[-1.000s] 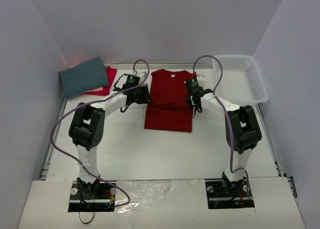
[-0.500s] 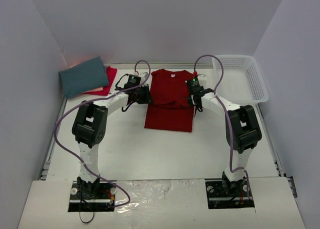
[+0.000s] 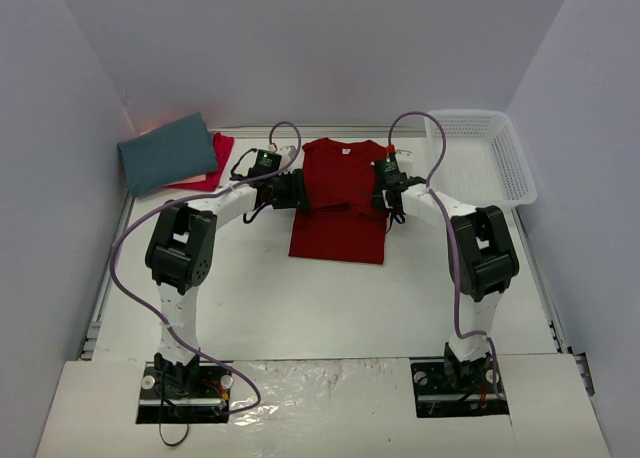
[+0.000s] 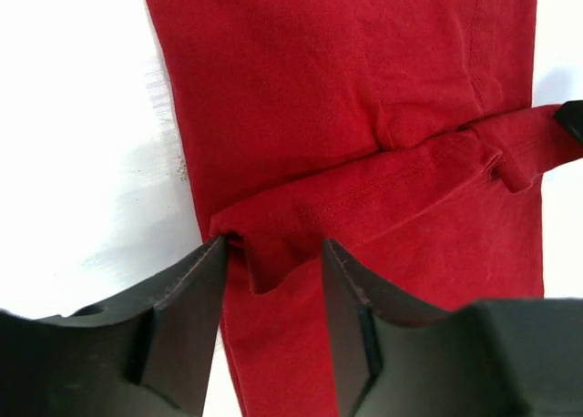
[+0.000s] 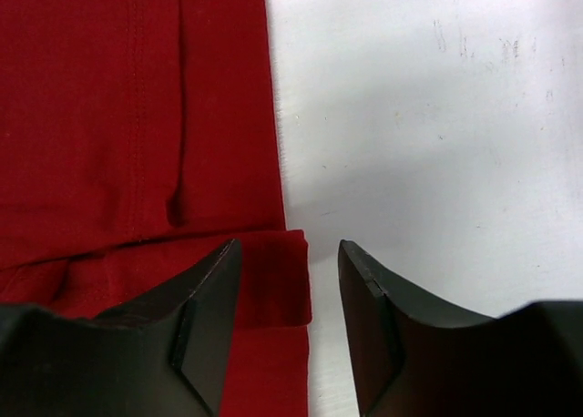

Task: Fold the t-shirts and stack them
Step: Fold the folded rectangular tshirt in 1/3 of the way

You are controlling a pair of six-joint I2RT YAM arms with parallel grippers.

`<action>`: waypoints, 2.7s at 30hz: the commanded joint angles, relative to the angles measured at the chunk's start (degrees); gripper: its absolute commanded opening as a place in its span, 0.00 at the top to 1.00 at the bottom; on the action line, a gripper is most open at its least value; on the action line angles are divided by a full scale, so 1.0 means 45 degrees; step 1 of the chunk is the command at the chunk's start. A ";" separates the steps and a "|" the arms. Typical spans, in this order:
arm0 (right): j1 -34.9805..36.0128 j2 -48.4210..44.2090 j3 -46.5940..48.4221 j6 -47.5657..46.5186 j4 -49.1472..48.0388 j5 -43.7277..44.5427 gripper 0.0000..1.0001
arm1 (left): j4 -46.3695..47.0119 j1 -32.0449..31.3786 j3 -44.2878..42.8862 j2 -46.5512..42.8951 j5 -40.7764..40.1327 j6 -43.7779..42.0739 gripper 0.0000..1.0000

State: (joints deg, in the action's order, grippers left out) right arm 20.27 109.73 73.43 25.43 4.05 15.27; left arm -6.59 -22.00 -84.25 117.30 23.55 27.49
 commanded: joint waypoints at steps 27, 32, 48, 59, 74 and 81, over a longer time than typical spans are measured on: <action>0.1333 -0.2725 -0.0750 0.0149 0.0720 -0.0502 0.58 | 0.0643 -0.0364 0.2587 -0.3819 -0.0488 0.0395 0.55; 0.1881 -0.2530 -0.1005 0.0364 0.0720 -0.0424 0.82 | 0.1210 -0.0735 0.3564 -0.4171 -0.0467 0.0708 0.73; 0.3210 -0.0519 -0.0536 0.0833 0.0506 -0.0170 0.97 | 0.2069 -0.2494 0.4912 -0.4210 -0.2362 0.1040 0.97; 0.3268 0.0517 -0.0029 0.0853 0.0251 -0.0267 0.98 | 0.2246 -0.2631 0.5363 -0.3839 -0.3222 0.1041 0.98; 0.3249 0.1455 0.1065 0.0657 0.0212 0.0474 0.99 | 0.2187 -0.2767 0.5226 -0.3448 -0.3183 0.0885 0.98; 0.3171 0.1806 0.1534 0.0580 0.0232 0.0904 0.99 | 0.2128 -0.2748 0.5167 -0.3331 -0.3222 0.0845 0.98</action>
State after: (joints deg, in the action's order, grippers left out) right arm 34.59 116.92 78.00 28.40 4.45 16.21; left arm 2.07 -34.04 -60.16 102.35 10.00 31.68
